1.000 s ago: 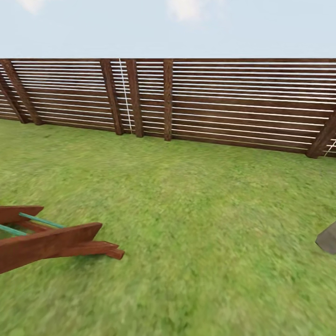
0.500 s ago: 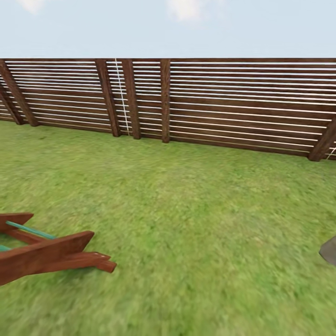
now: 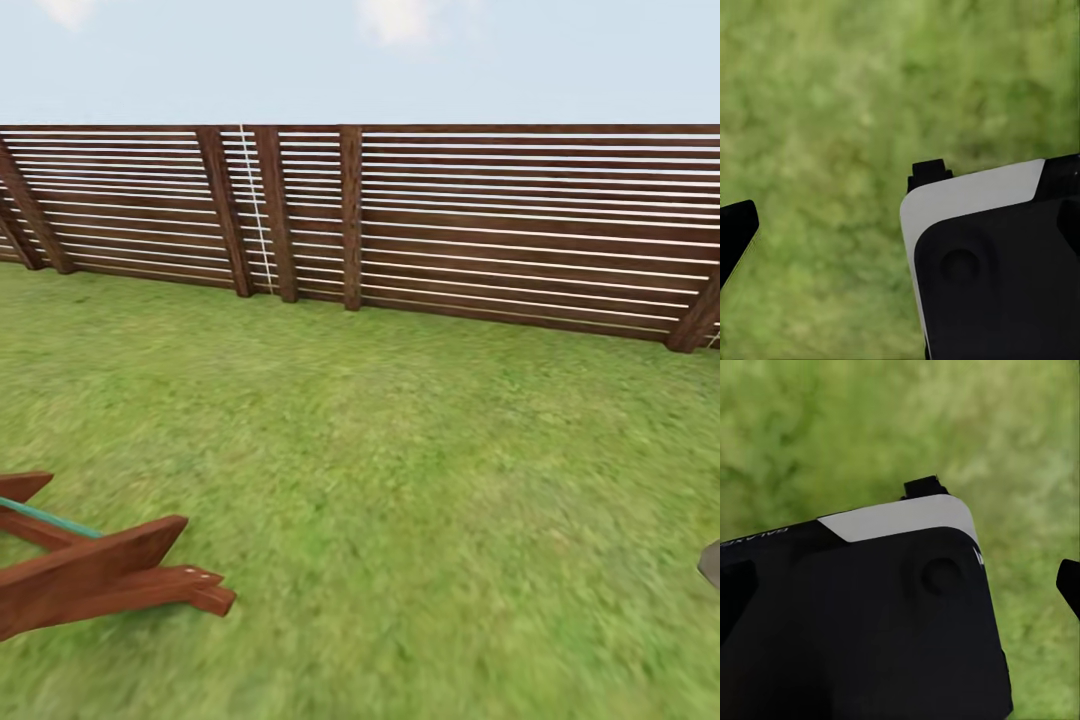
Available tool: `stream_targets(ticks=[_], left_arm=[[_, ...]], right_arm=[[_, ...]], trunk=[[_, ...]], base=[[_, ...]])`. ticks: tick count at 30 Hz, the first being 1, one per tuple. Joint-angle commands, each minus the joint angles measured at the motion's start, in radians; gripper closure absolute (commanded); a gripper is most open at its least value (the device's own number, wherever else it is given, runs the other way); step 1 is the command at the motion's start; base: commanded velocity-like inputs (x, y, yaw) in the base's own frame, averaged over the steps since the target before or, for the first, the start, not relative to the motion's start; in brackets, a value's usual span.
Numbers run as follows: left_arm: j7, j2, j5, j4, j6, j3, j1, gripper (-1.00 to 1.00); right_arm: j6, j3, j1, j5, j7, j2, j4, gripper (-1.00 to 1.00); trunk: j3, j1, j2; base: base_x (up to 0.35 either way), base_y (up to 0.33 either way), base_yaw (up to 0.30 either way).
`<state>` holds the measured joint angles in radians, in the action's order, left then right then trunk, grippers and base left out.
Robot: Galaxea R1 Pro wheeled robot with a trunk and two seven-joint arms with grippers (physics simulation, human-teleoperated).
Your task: Take the three Easter eggs out of the wicker basket on the lawn in the garden, then place them on the lawn next to a single tree (choose any tree) so that all three eggs are next to the same tree and none are left in the basket.
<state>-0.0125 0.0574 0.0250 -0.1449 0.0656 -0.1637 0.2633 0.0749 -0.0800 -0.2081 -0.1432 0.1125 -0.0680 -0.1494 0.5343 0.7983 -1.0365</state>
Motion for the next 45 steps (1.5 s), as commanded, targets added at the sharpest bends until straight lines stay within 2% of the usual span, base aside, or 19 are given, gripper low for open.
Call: stream_targets(ticks=[1,9,17,45], left_arm=[[-0.001,0.0,0.003,0.001,0.003,-0.005,0.001,-1.0],[-0.001,-0.001,0.003,0.001,0.003,-0.005,0.001,-1.0],[-0.001,-0.001,0.003,0.001,0.003,-0.005,0.001,-1.0],[-0.001,-0.002,0.003,0.004,0.036,-0.005,-0.001,-1.0]], right_arm=[[0.005,-0.008,-0.001,-0.004,-0.001,-0.001,0.001,-1.0],[0.005,-0.006,-0.001,0.0,-0.001,-0.001,0.001,-1.0],[0.004,-0.005,-0.001,0.002,-0.001,-0.002,0.001,-1.0],[0.003,-0.004,-0.001,0.005,0.001,-0.002,0.001,-1.0]], trunk=[[0.001,0.001,0.0],[-0.005,0.001,0.0],[-0.016,0.001,0.0],[-0.045,0.001,0.0]], base=[[0.272,-0.001,0.0],[0.272,-0.025,0.054],[0.272,-0.187,0.153],[0.272,-0.22,0.235]])
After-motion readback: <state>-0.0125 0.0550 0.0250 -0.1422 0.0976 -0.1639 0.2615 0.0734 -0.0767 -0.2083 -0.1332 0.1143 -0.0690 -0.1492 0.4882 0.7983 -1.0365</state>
